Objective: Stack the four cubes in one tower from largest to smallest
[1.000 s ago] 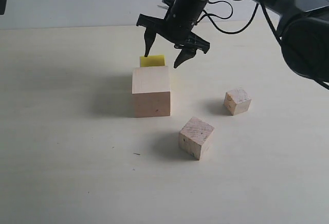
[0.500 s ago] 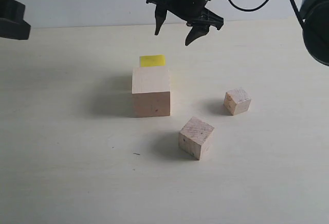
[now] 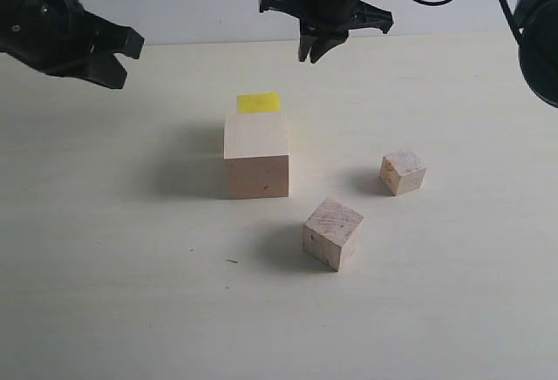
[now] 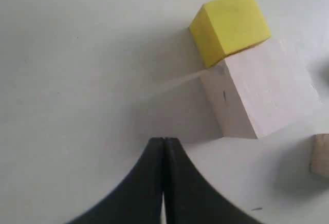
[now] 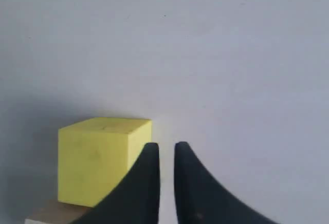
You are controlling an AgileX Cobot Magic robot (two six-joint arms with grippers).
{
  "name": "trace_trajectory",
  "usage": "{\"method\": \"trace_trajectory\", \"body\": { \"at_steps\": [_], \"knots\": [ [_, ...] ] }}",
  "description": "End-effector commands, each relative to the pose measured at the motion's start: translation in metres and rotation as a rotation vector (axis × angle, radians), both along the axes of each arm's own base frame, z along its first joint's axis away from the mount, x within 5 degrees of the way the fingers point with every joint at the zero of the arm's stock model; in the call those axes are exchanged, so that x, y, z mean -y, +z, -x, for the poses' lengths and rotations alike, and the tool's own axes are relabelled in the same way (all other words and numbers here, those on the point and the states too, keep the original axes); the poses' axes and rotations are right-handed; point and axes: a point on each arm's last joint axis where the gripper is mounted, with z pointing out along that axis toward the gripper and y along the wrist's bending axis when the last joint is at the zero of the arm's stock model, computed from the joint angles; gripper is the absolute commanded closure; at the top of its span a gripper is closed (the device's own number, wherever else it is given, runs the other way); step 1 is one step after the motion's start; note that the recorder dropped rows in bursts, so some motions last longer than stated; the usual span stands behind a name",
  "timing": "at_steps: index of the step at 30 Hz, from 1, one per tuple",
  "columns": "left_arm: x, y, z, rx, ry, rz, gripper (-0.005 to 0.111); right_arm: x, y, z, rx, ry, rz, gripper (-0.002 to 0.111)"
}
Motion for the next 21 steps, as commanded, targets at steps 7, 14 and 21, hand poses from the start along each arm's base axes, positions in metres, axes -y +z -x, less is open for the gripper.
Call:
{"method": "trace_trajectory", "body": {
  "at_steps": [7,14,21],
  "knots": [
    [0.010,-0.038,-0.076,-0.139,-0.029,0.133,0.107,0.022,0.009,-0.008,0.063,0.025,0.072,0.108],
    [0.029,-0.074,-0.112,-0.214,-0.083,0.235,0.107,0.034,0.009,-0.013,0.059,0.027,0.050,0.108],
    [0.038,-0.088,-0.136,-0.236,-0.117,0.264,0.107,0.035,0.009,-0.013,0.063,0.038,0.055,0.108]
  ]
}}
